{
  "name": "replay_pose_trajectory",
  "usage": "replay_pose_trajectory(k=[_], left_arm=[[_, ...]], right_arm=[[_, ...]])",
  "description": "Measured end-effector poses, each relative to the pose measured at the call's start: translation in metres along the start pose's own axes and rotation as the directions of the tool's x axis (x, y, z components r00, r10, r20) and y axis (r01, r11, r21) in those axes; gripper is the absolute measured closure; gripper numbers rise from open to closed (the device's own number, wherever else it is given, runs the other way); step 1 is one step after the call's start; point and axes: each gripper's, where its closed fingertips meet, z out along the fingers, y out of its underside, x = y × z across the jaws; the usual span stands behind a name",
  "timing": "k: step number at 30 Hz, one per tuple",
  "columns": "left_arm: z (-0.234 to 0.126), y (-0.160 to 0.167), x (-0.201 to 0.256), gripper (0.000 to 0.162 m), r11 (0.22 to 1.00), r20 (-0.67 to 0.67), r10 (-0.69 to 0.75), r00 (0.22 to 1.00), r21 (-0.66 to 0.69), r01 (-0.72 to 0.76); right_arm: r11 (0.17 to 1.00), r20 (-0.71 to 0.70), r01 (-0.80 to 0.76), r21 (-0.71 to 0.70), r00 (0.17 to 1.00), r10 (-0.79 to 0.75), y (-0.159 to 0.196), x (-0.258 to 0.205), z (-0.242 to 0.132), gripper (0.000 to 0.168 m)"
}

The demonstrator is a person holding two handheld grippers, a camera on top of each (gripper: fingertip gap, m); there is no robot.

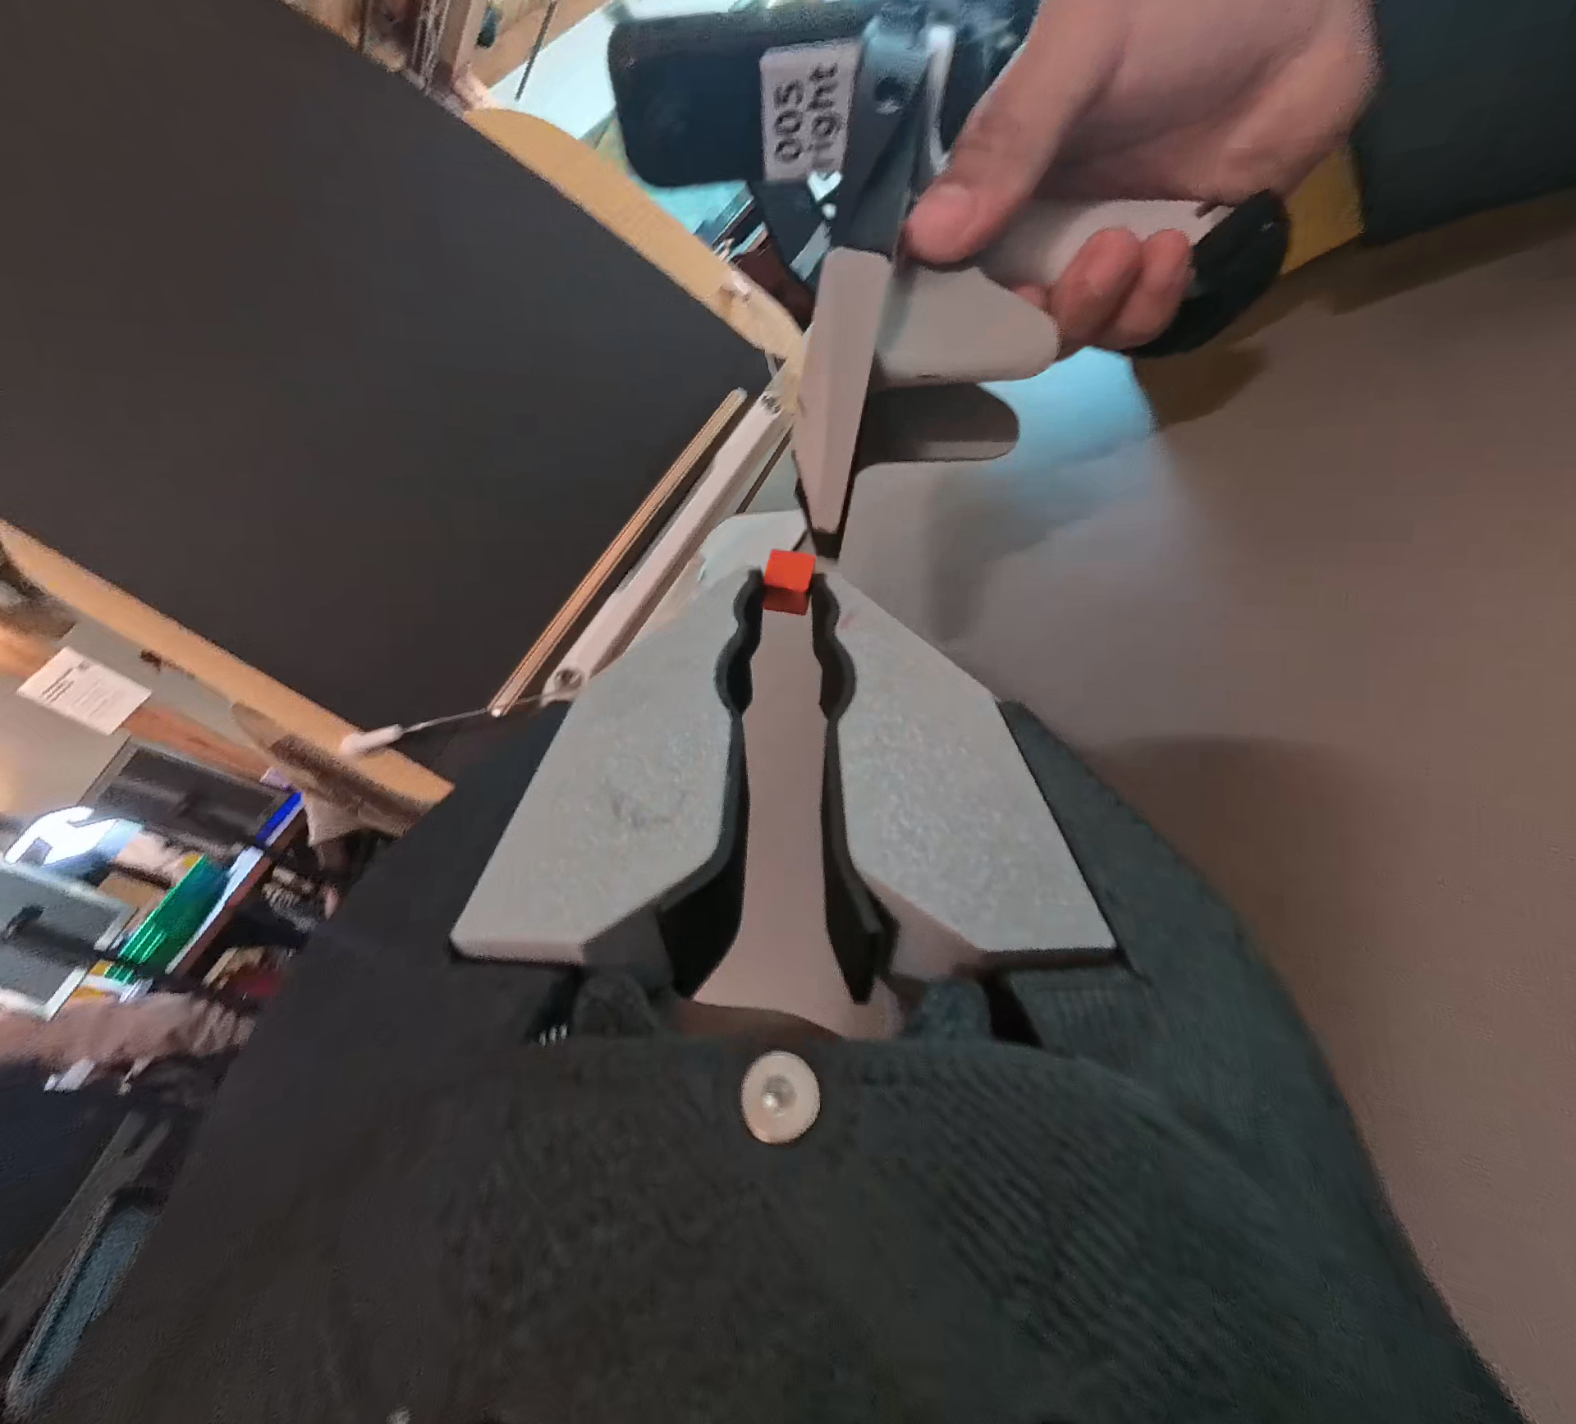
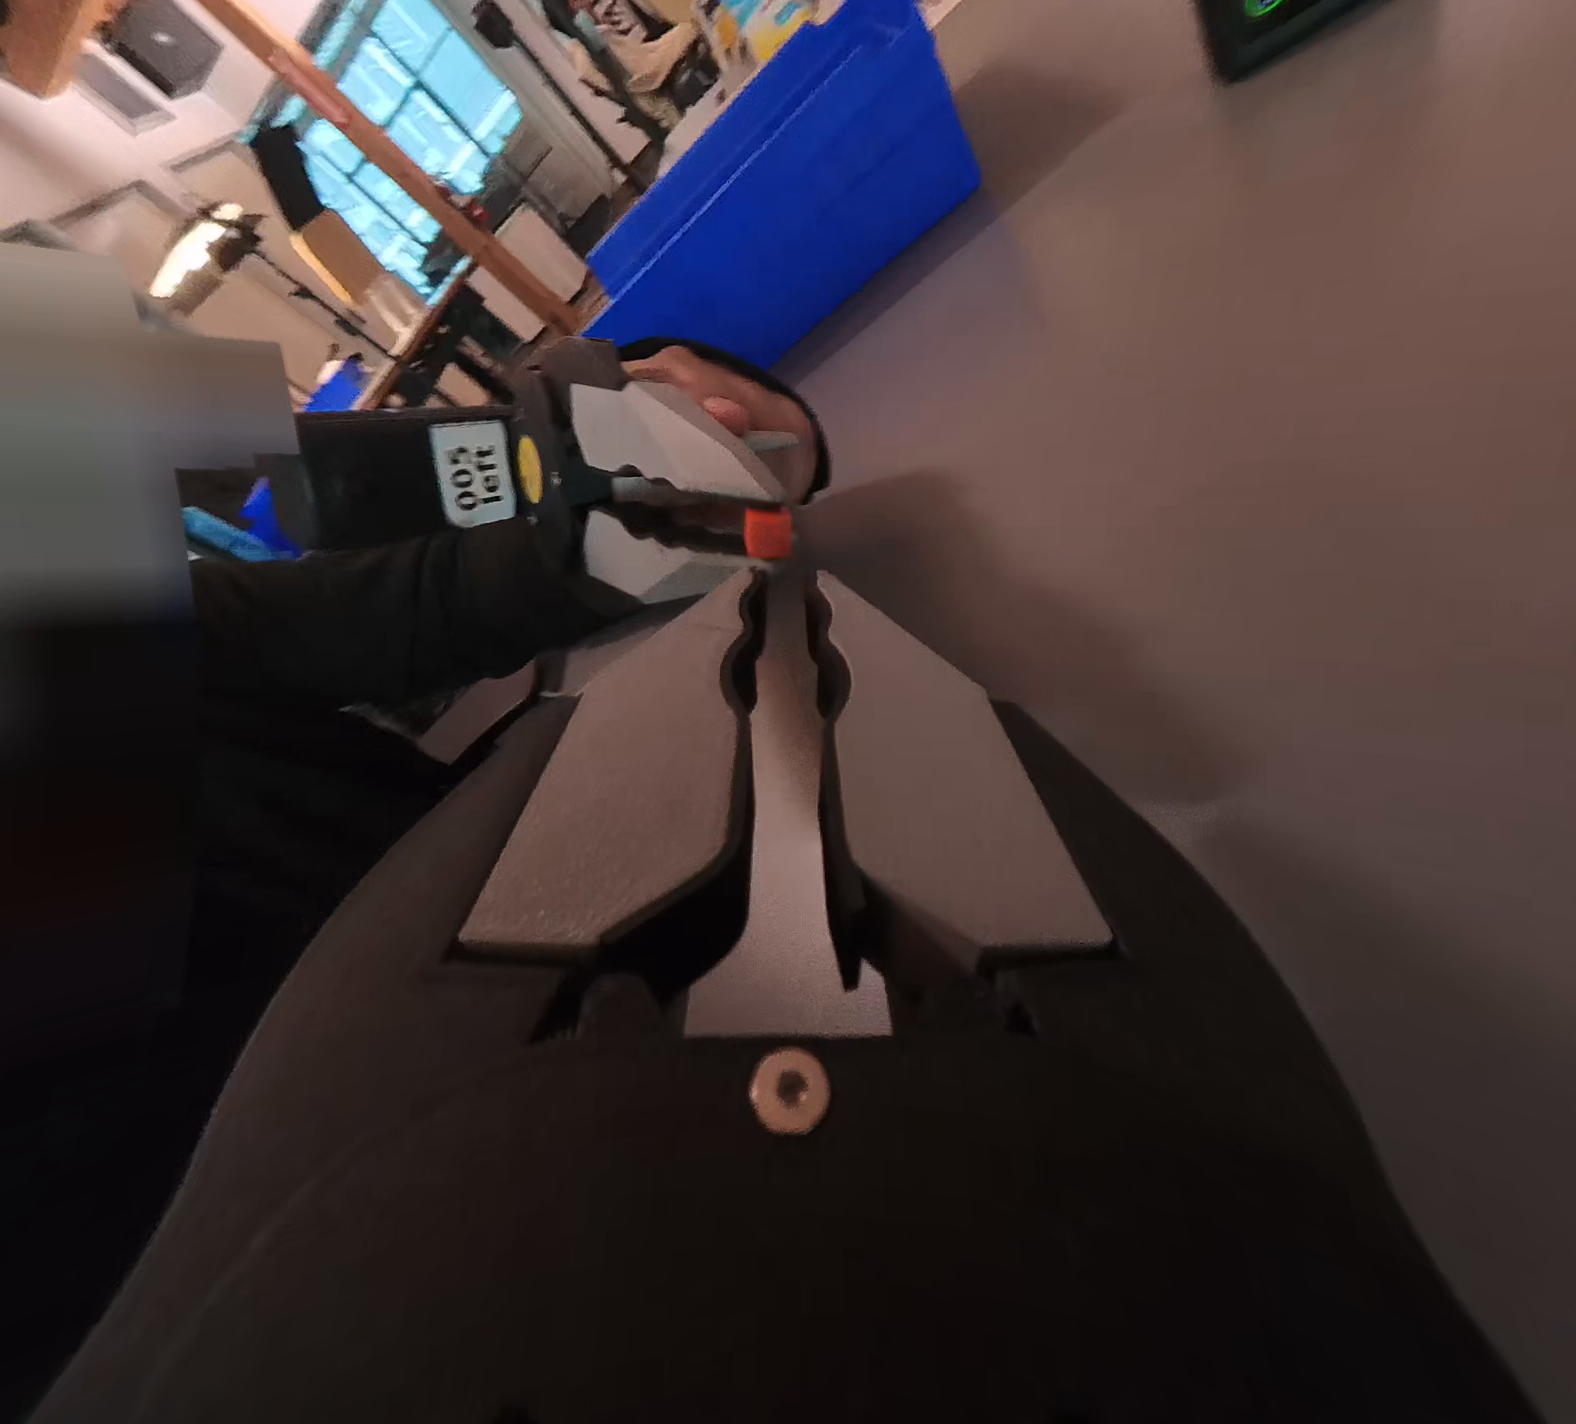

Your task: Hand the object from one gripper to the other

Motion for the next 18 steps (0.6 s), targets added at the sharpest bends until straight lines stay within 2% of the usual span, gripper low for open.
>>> replay_pose_trajectory(k=[5,9,13,18], left_arm=[[0.003,0.011,-0.002,0.153,0.998,0.008,-0.009,1.000,-0.059,0.010],[0.005,0.015,0.002,0.153,0.995,-0.024,-0.066,0.998,-0.079,0.064],[0.004,0.015,0.006,0.153,0.979,-0.092,-0.196,0.976,-0.076,0.190],[0.001,0.024,0.017,0.153,0.929,-0.223,-0.365,0.904,-0.144,0.340]], right_arm=[[0.992,-0.092,0.118,0.035,0.989,-0.114,-0.012,0.004,-0.003,0.159],[0.939,-0.222,0.344,-0.026,0.914,-0.341,-0.016,0.001,-0.003,0.160],[0.879,-0.180,0.472,-0.063,0.861,-0.475,-0.012,-0.016,0.002,0.154],[0.764,-0.145,0.620,-0.178,0.751,-0.644,0.007,-0.024,0.003,0.149]])
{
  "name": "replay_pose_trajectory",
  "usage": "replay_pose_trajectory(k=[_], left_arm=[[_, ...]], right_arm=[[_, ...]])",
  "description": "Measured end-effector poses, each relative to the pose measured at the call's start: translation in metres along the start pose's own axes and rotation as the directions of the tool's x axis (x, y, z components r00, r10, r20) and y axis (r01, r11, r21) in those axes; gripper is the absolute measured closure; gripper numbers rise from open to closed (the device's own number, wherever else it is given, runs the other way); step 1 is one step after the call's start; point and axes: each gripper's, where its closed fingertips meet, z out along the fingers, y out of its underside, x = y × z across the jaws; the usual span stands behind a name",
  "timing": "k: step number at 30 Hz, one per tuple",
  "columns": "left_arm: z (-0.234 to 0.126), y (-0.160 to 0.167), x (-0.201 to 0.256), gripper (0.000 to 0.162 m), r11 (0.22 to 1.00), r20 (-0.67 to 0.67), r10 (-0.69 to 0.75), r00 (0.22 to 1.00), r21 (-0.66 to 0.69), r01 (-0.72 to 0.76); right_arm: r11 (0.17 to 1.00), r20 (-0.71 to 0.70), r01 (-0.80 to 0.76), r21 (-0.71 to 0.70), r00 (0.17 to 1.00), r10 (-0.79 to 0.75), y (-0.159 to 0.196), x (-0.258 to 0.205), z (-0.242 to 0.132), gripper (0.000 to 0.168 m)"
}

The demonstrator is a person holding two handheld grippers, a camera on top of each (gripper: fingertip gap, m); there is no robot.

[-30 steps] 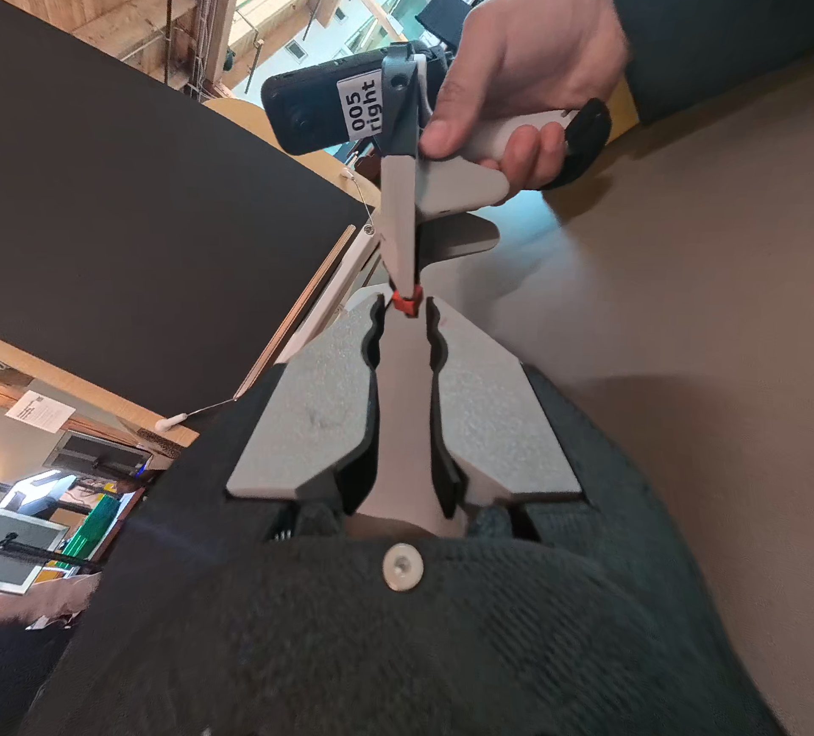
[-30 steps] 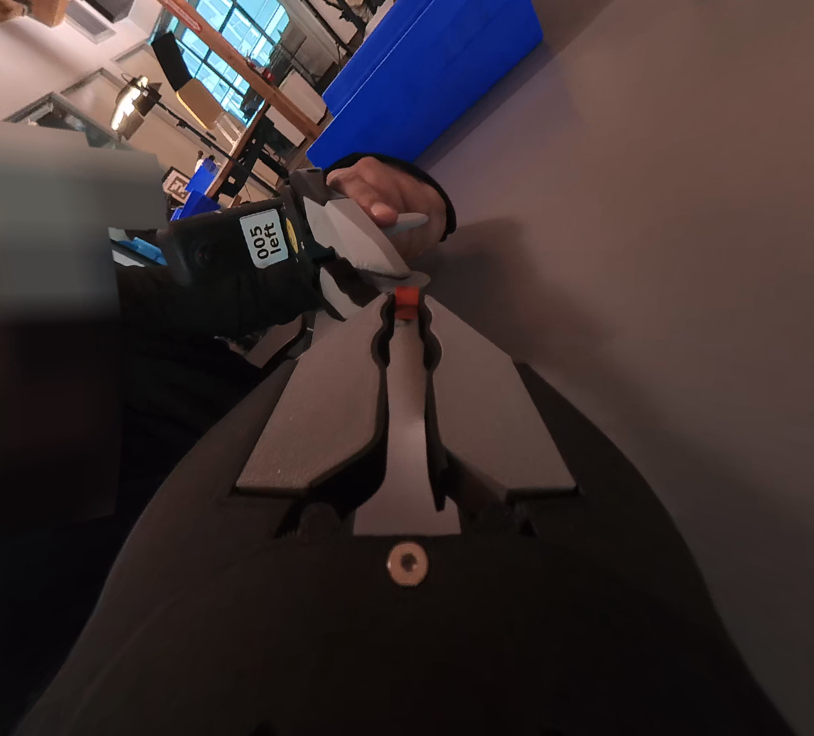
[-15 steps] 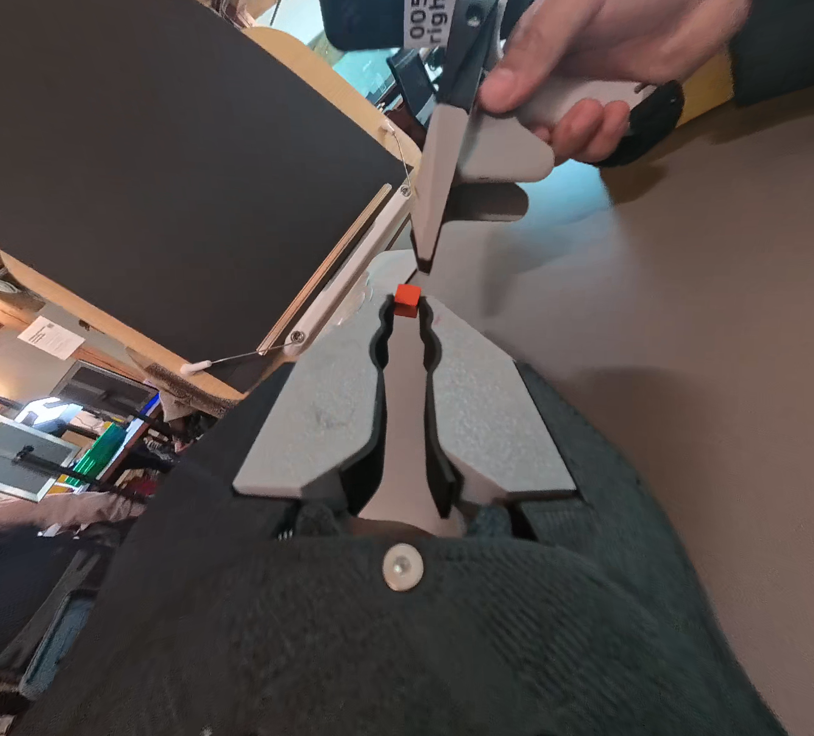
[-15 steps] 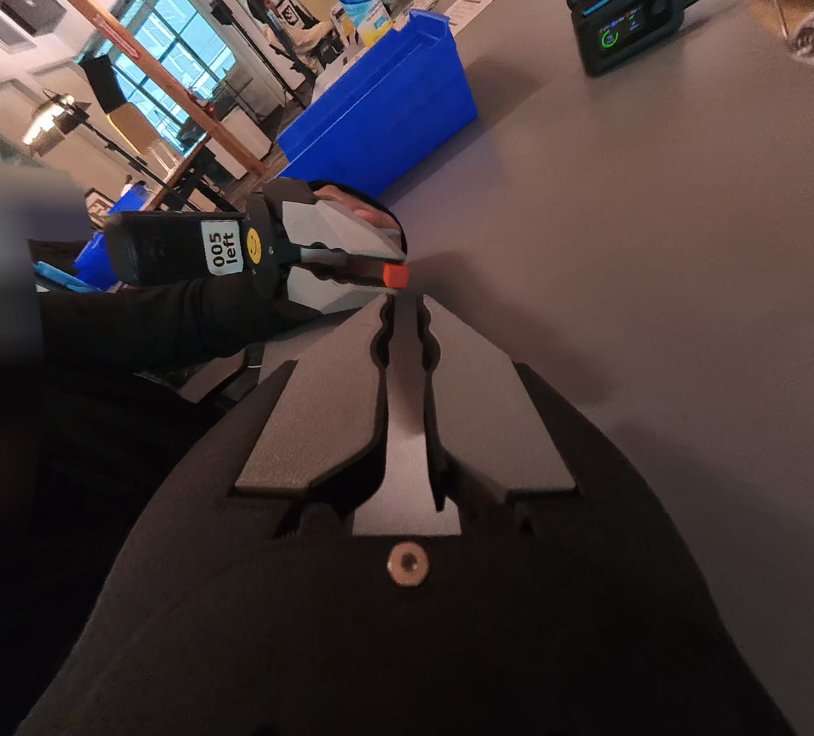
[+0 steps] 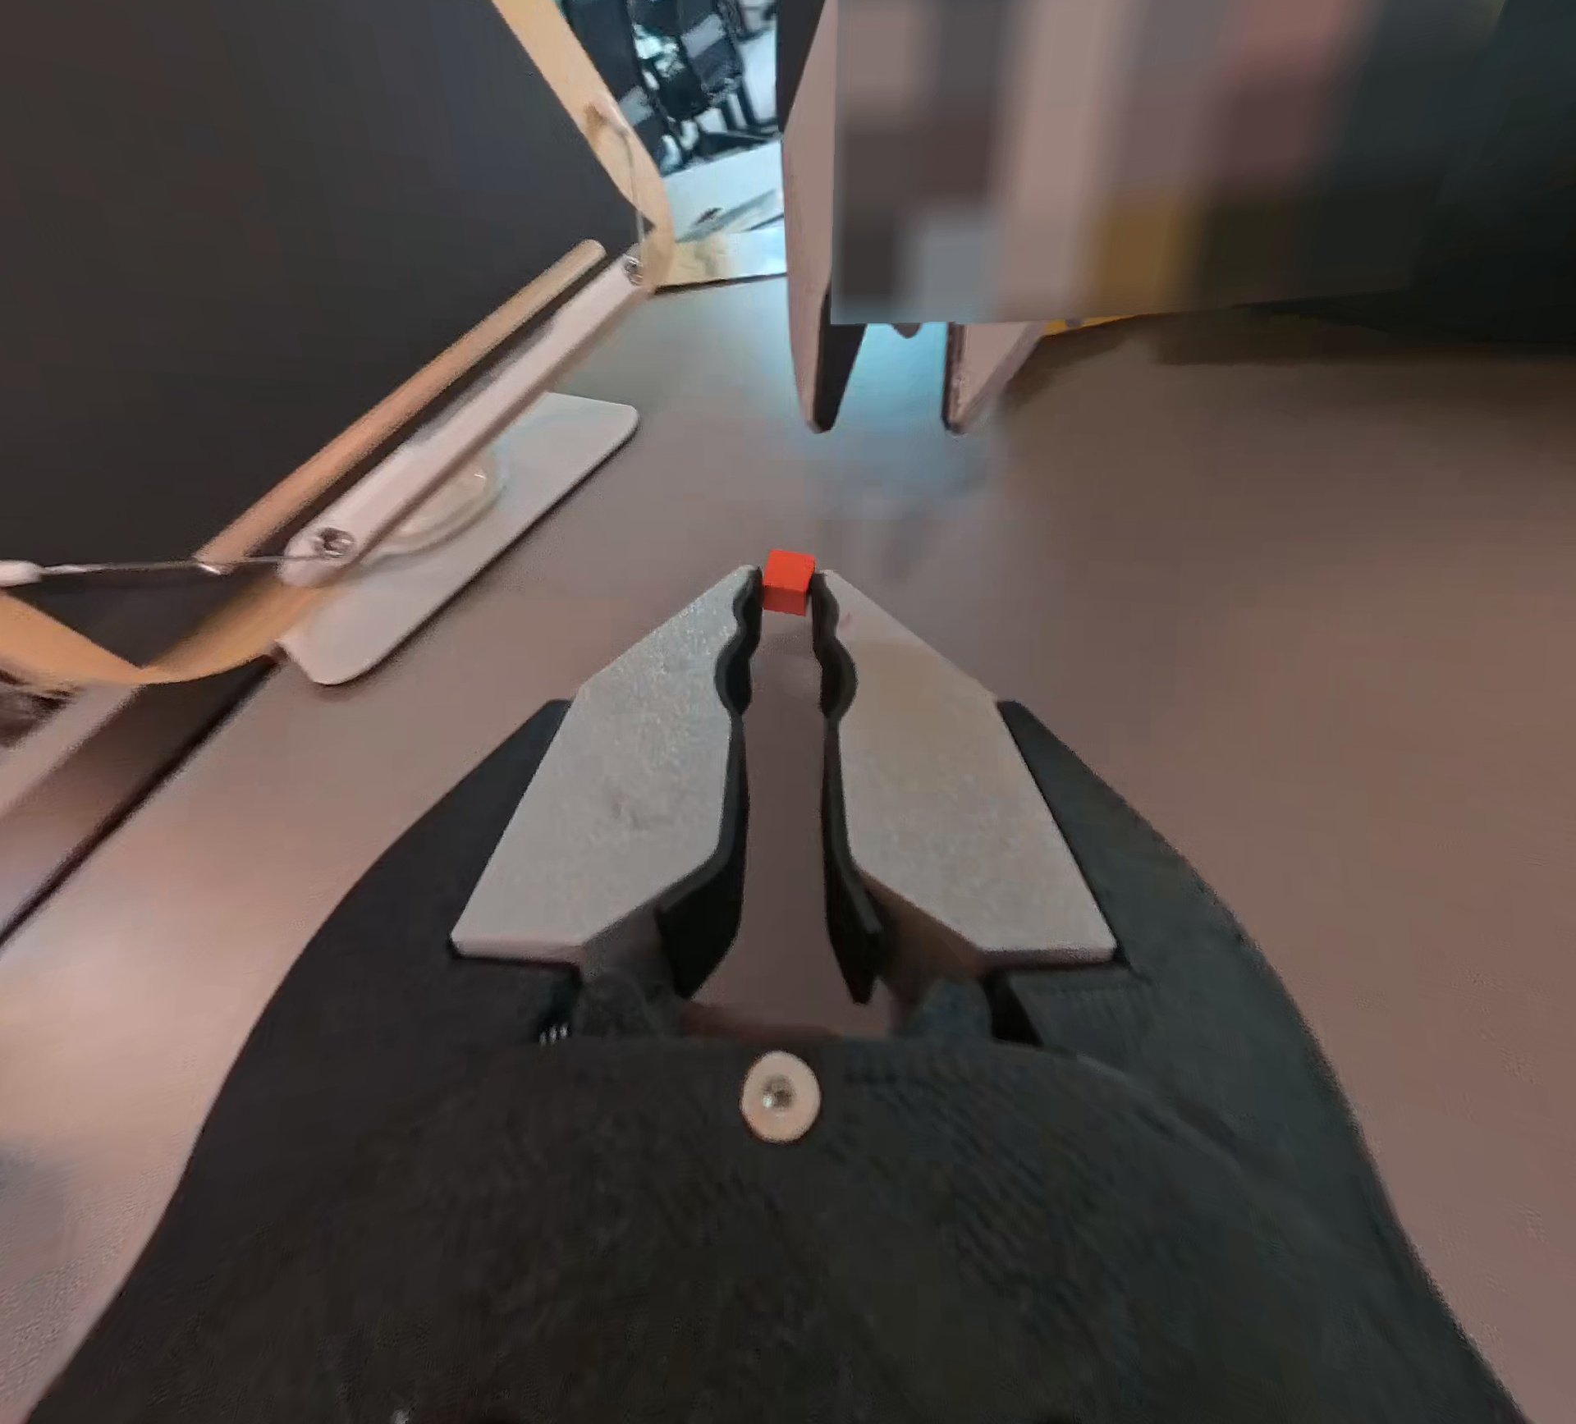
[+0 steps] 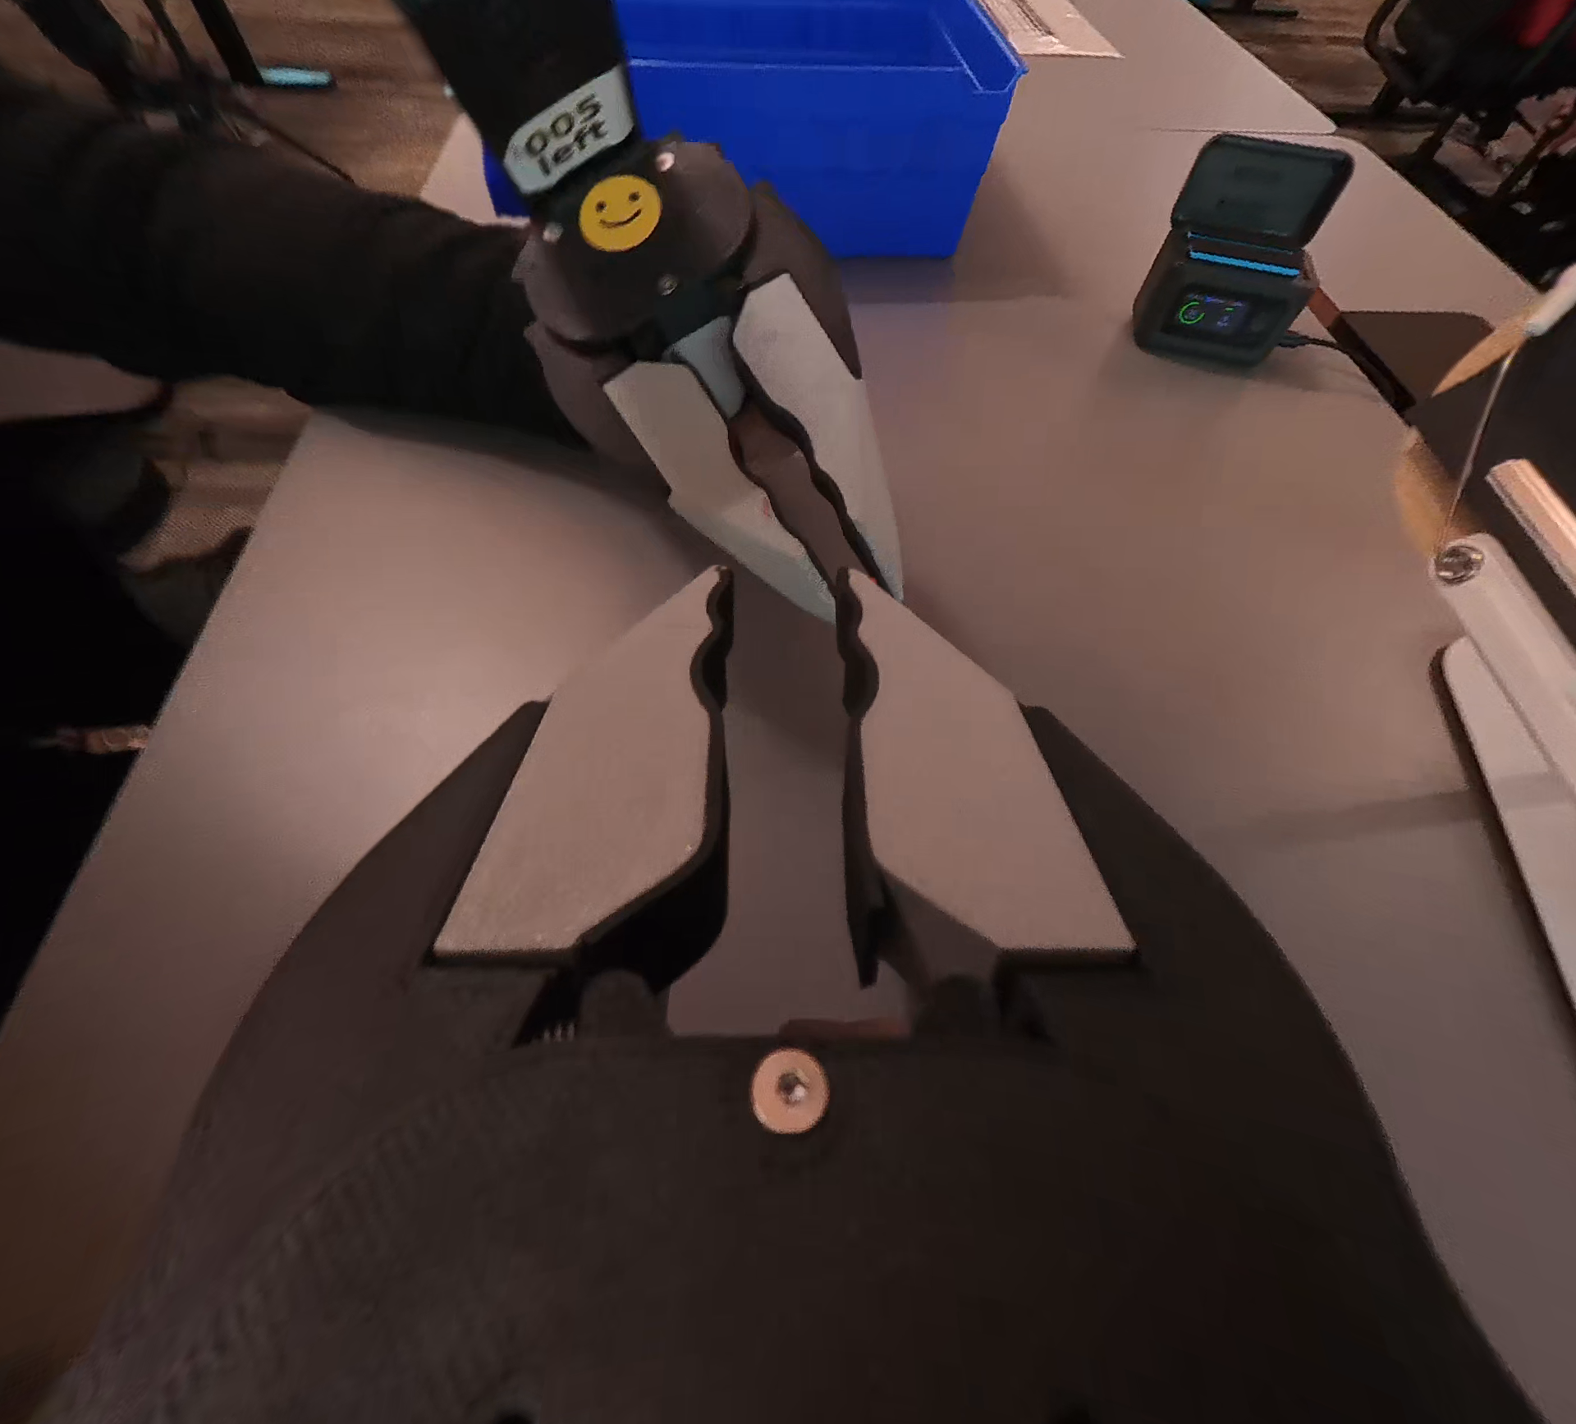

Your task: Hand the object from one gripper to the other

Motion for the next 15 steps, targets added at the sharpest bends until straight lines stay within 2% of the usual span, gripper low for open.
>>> replay_pose_trajectory(k=[2,4,8,11,15], left_arm=[[-0.001,0.003,0.010,0.153,0.996,-0.105,-0.094,0.990,-0.019,0.092],[-0.004,0.002,0.010,0.153,0.983,-0.148,-0.184,0.972,-0.014,0.184],[-0.011,-0.002,-0.001,0.153,0.917,-0.203,-0.393,0.897,-0.013,0.399],[-0.016,-0.005,-0.003,0.154,0.802,-0.284,-0.581,0.763,-0.043,0.595],[-0.022,-0.010,-0.002,0.153,0.665,-0.384,-0.708,0.592,-0.081,0.743]], right_arm=[[0.998,-0.016,0.061,-0.016,0.998,-0.062,0.000,-0.003,0.002,0.144],[0.993,-0.024,0.117,-0.036,0.993,-0.117,0.001,-0.007,0.007,0.141],[0.955,-0.109,0.219,-0.201,0.963,-0.245,0.021,0.002,0.018,0.141],[0.916,-0.216,0.295,-0.272,0.909,-0.357,0.021,0.014,0.024,0.141],[0.891,-0.233,0.354,-0.286,0.876,-0.423,0.015,0.011,0.031,0.141]])
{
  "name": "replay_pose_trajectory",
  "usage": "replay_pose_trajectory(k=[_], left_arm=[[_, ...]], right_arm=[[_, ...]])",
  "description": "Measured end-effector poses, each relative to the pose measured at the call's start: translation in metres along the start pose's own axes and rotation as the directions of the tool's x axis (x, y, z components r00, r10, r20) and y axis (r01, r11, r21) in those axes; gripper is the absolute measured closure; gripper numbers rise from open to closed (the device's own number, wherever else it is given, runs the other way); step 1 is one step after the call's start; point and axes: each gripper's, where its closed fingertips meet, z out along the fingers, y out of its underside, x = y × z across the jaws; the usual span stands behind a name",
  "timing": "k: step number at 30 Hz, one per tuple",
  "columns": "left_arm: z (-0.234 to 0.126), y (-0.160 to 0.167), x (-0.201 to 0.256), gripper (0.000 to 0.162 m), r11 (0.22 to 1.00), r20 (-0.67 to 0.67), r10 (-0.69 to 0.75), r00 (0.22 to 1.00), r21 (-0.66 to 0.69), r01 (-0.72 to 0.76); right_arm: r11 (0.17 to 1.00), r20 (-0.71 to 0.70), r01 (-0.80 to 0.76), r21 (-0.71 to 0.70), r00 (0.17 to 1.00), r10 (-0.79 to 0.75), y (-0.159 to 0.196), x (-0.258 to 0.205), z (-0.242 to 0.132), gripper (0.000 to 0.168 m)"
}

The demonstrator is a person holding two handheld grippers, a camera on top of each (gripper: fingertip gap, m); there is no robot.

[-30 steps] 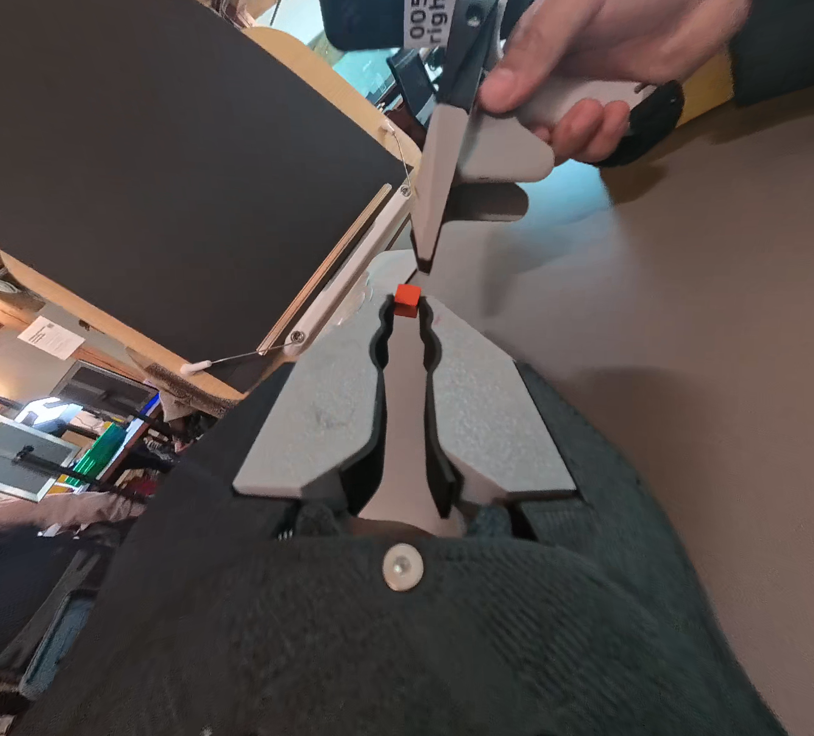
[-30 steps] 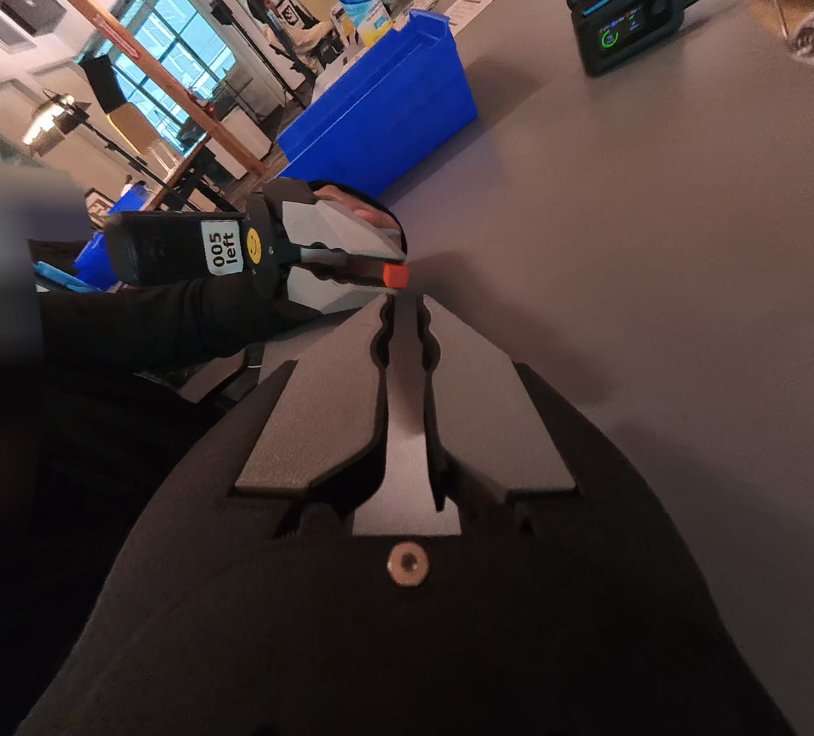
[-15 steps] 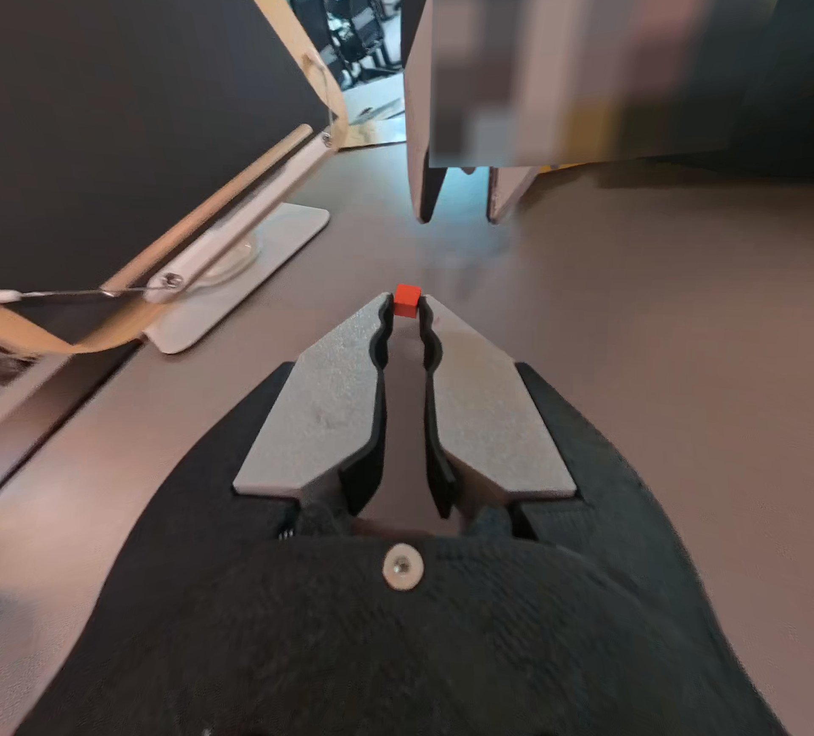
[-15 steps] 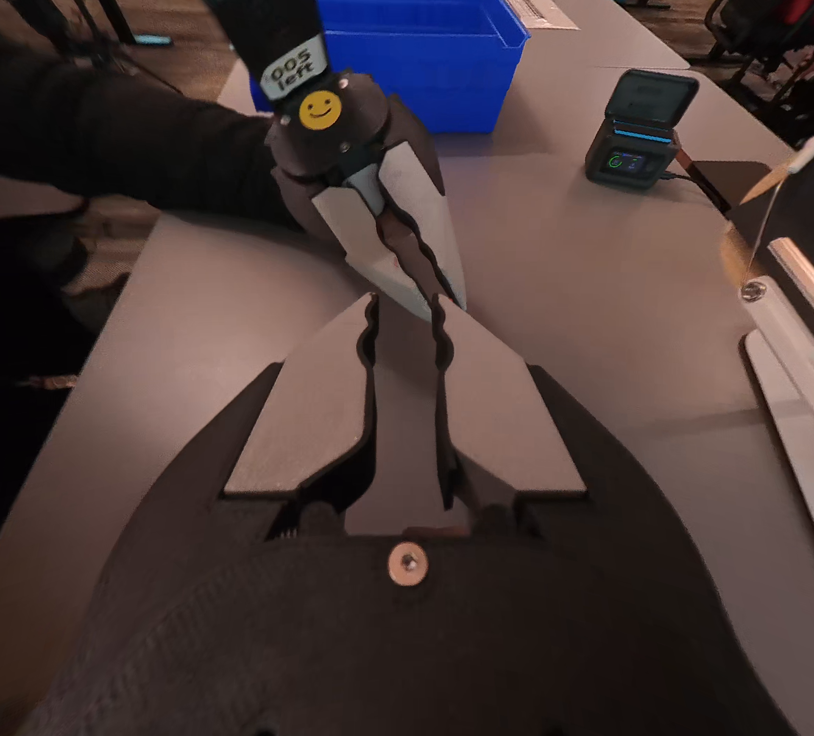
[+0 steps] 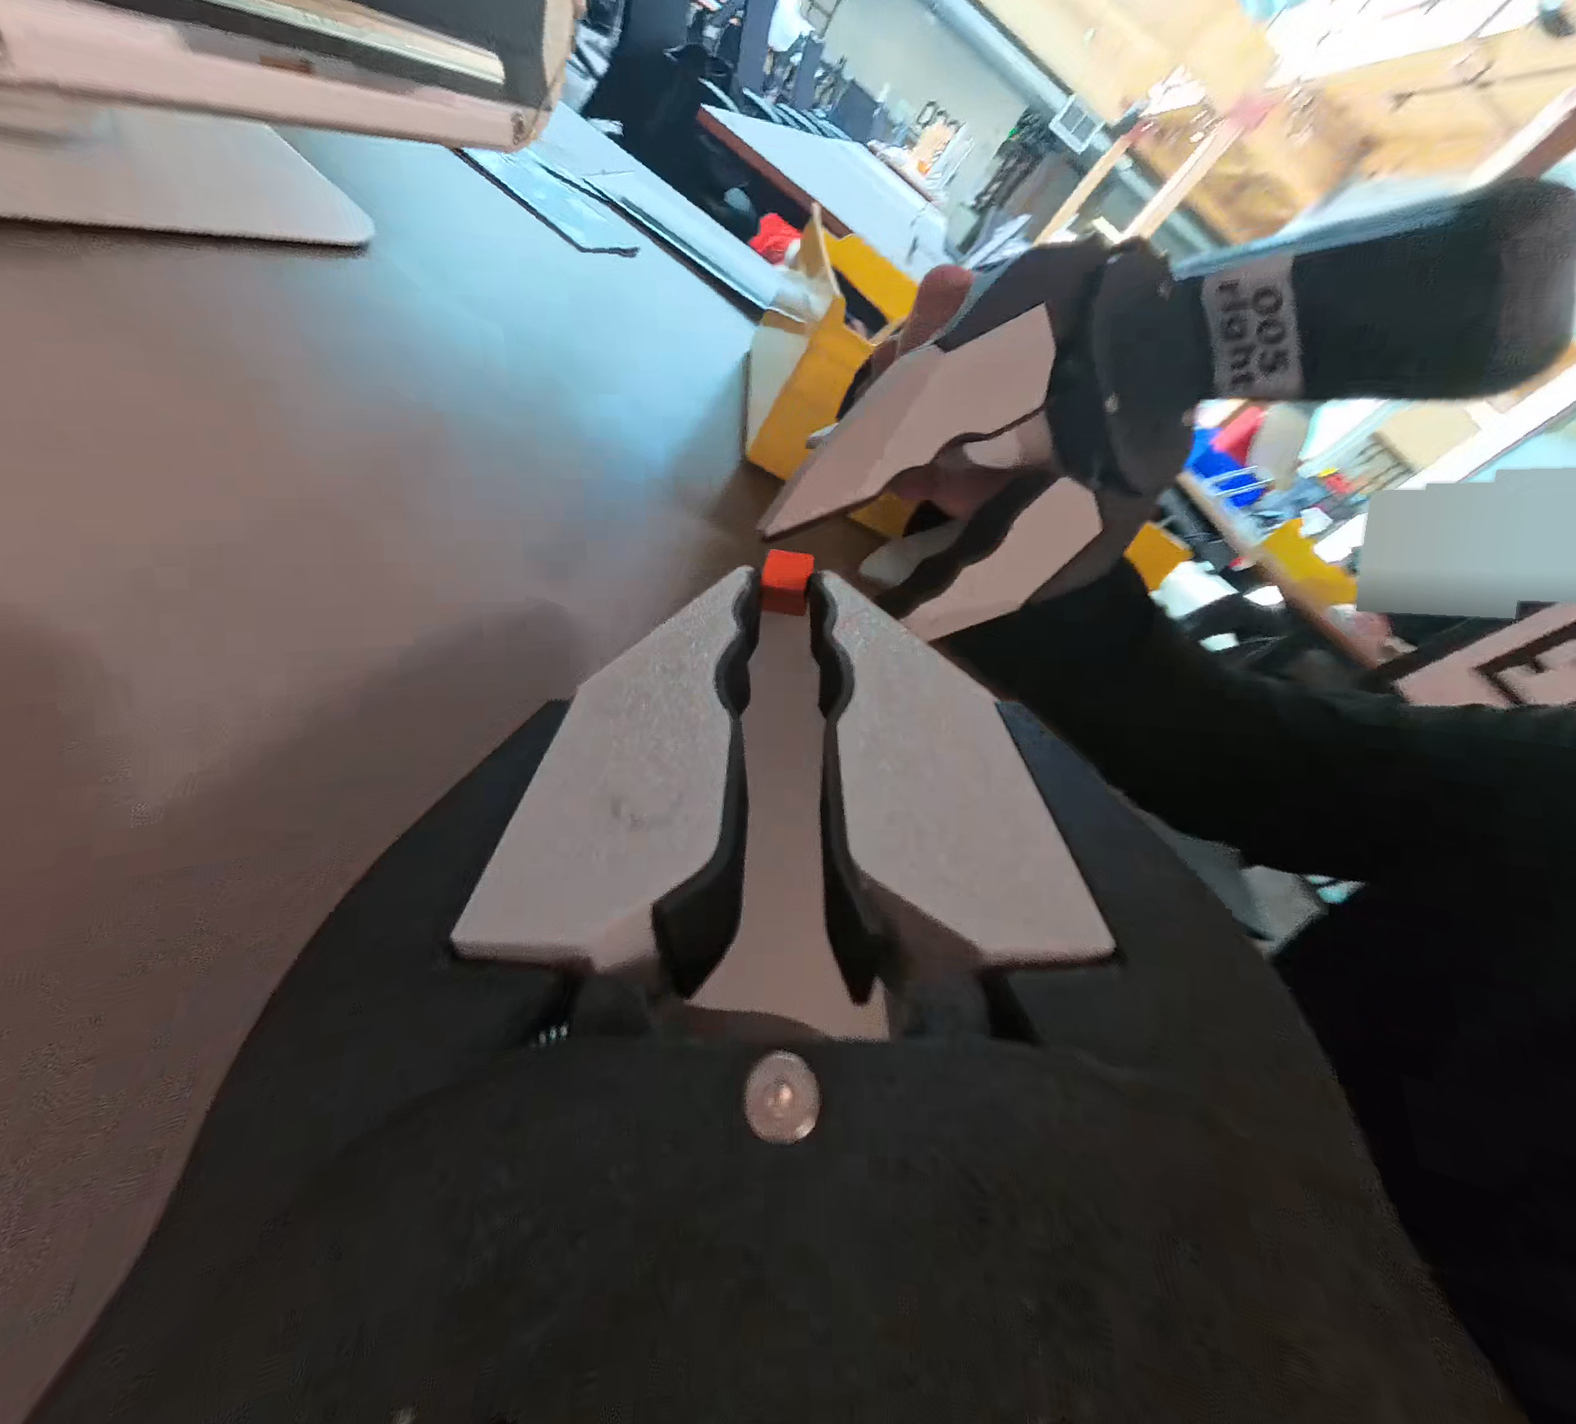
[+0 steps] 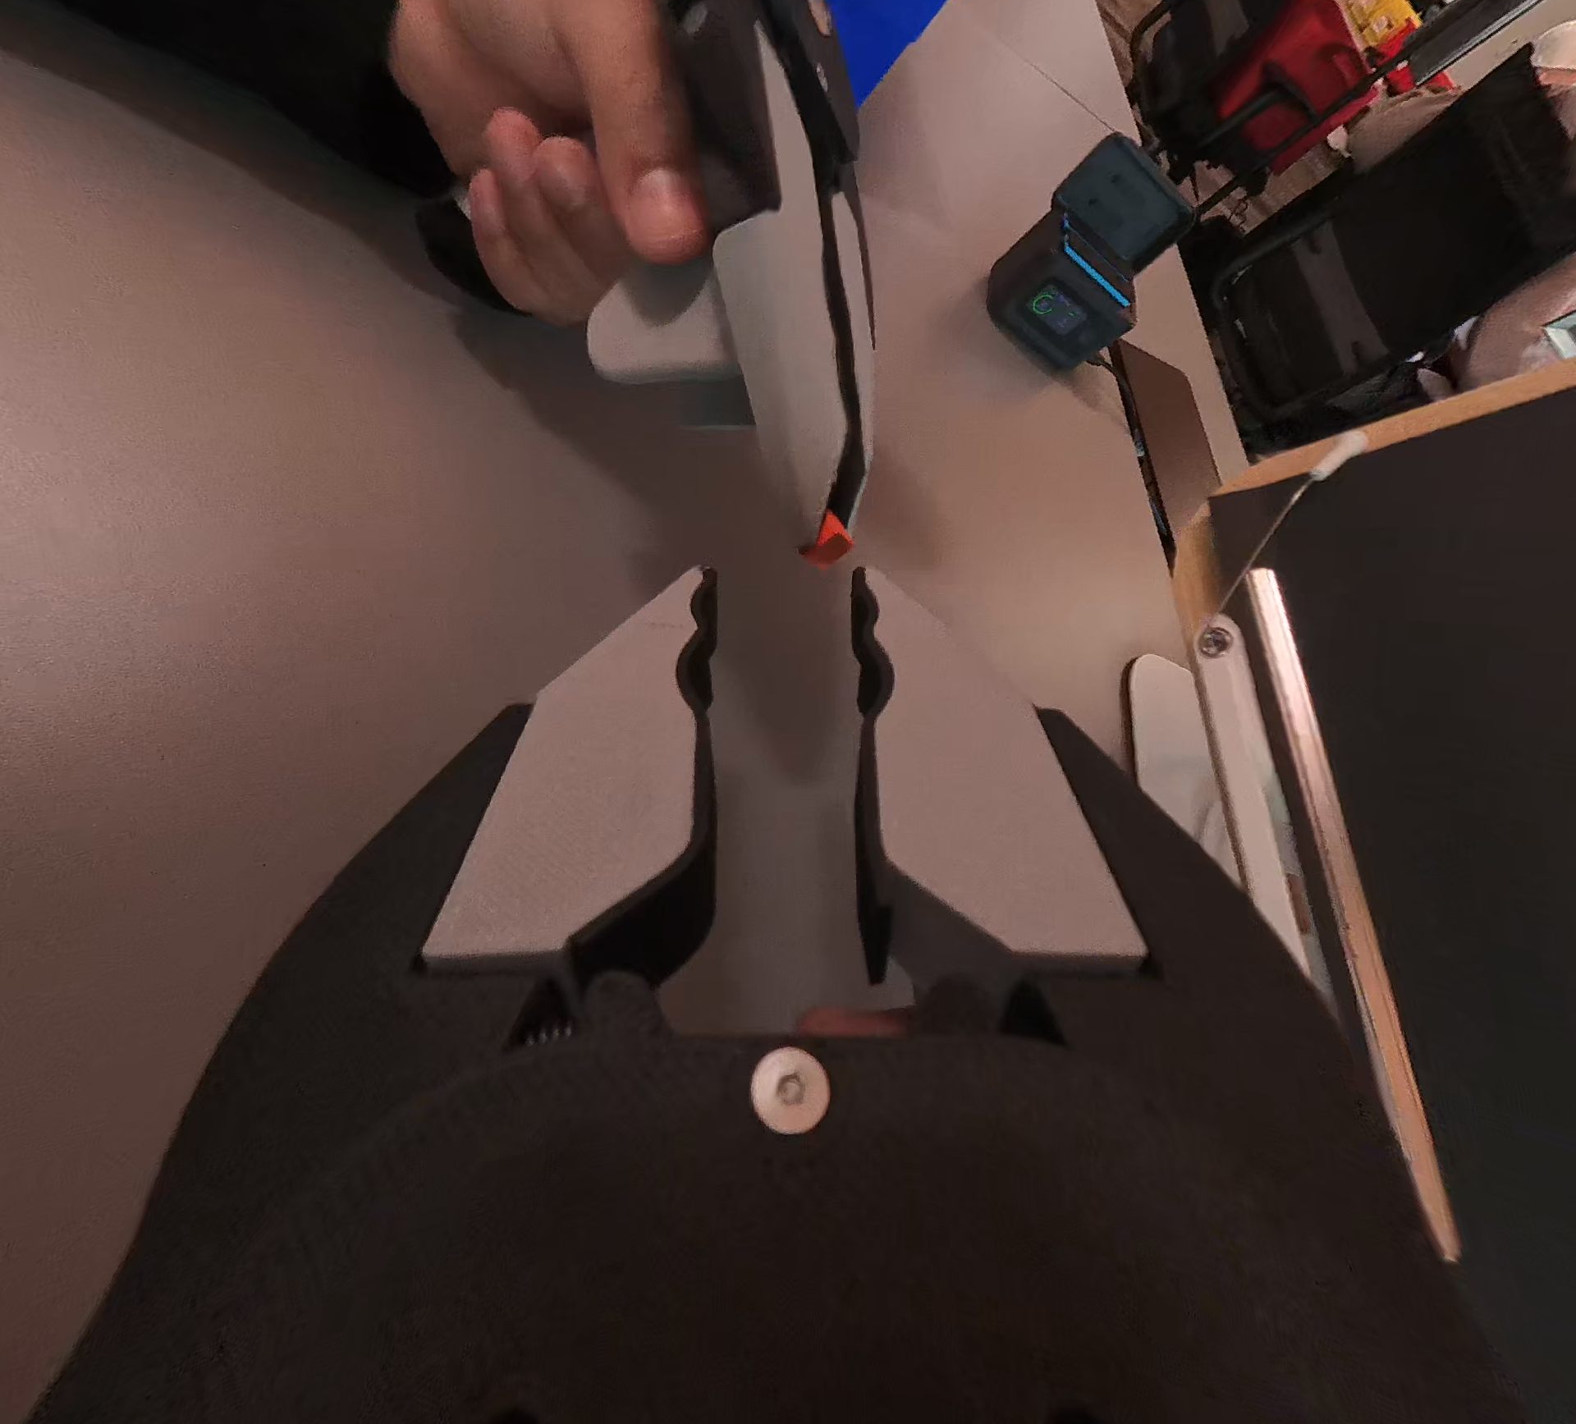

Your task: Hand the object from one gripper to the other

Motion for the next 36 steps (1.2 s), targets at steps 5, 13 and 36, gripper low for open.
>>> replay_pose_trajectory(k=[5,13,36], left_arm=[[0.003,0.011,0.002,0.153,0.994,-0.058,-0.099,0.993,-0.053,0.096],[0.003,0.017,0.001,0.153,0.991,-0.060,-0.108,0.992,-0.085,0.103],[0.005,0.016,-0.025,0.140,0.547,0.283,0.835,0.473,-0.322,-0.773]], right_arm=[[0.991,-0.077,0.122,-0.054,0.989,-0.126,0.002,0.002,0.006,0.141],[0.983,-0.055,0.173,-0.054,0.983,-0.176,0.002,-0.005,0.007,0.160],[0.706,0.381,-0.703,-0.084,0.632,0.675,0.025,-0.001,0.005,0.162]])
